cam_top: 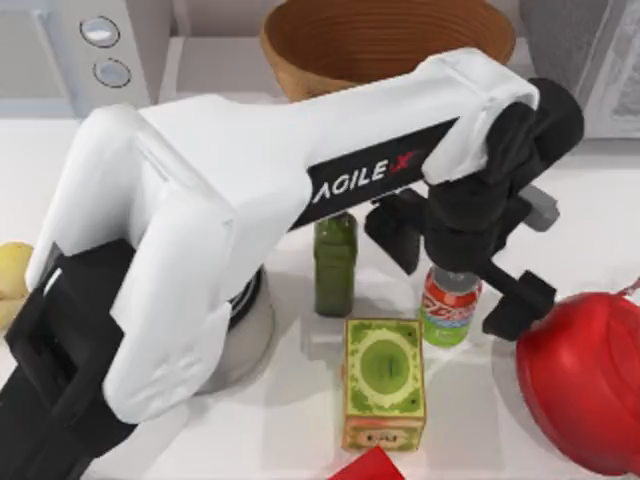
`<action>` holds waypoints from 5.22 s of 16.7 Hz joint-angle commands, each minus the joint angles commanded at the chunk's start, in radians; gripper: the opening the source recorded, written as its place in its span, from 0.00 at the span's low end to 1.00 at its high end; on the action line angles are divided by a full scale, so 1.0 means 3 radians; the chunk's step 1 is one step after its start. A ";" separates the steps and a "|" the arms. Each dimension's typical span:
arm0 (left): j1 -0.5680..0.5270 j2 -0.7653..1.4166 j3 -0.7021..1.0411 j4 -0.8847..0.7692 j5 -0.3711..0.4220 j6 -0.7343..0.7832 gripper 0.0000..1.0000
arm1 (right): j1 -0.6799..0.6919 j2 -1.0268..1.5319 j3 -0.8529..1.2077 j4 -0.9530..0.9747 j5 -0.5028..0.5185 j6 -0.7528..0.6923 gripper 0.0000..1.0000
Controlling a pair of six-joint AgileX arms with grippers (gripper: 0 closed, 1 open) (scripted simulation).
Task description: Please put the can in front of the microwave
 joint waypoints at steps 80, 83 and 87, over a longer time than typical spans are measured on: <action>0.4238 -0.0803 -0.0823 0.0004 0.0144 0.1604 0.38 | 0.0000 0.0000 0.0000 0.0000 0.0000 0.0000 1.00; 0.4238 -0.0803 -0.0823 0.0004 0.0144 0.1604 0.60 | 0.0000 0.0000 0.0000 0.0000 0.0000 0.0000 1.00; 0.4238 -0.0803 -0.0823 0.0004 0.0144 0.1604 0.90 | 0.0000 0.0000 0.0000 0.0000 0.0000 0.0000 1.00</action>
